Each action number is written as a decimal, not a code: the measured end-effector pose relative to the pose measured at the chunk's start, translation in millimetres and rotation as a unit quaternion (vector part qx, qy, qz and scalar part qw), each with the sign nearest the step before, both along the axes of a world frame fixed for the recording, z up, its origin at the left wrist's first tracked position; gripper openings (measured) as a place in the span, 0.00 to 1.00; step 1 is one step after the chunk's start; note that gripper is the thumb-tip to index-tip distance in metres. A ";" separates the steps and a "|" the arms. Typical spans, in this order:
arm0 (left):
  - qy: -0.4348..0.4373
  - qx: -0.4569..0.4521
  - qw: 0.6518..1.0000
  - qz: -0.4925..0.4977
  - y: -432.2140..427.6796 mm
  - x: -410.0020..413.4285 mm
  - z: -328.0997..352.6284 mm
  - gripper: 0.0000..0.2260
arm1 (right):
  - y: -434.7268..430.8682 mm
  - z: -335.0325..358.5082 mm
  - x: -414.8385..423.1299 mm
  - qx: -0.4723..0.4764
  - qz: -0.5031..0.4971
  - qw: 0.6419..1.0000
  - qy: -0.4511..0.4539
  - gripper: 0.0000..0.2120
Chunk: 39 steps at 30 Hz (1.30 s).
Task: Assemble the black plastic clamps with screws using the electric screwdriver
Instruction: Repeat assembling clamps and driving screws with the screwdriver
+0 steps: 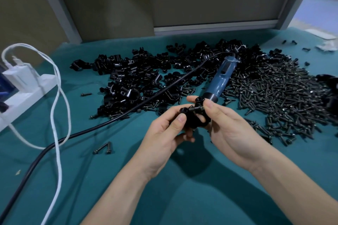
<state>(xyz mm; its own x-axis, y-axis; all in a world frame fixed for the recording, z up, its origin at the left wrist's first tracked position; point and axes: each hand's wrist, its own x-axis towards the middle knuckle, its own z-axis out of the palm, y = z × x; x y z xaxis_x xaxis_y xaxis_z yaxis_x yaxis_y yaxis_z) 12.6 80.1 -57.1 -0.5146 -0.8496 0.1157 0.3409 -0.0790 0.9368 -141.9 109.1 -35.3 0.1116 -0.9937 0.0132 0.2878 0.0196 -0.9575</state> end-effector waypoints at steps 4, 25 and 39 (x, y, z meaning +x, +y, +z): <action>-0.029 -0.039 0.999 0.023 -0.5 -0.3 -2.3 0.13 | 0.3 -3.7 3.8 0.013 -0.021 1.000 0.004 0.23; -0.075 -0.084 0.985 0.128 -2.9 1.2 -1.2 0.12 | 3.1 -3.6 9.0 -0.161 -0.142 0.962 0.168 0.04; -0.008 -0.003 0.996 0.088 -0.9 1.1 3.0 0.16 | -3.1 -6.2 -2.6 -0.199 -0.151 0.957 0.145 0.13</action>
<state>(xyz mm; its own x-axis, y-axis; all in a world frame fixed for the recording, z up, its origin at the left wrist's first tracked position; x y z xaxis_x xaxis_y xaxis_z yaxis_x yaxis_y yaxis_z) 13.7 79.2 -54.1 -0.3593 -0.9262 0.1143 0.3346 -0.0135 0.9423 -144.5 106.0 -41.5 -0.1240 -0.9041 0.4090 -0.0568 -0.4050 -0.9125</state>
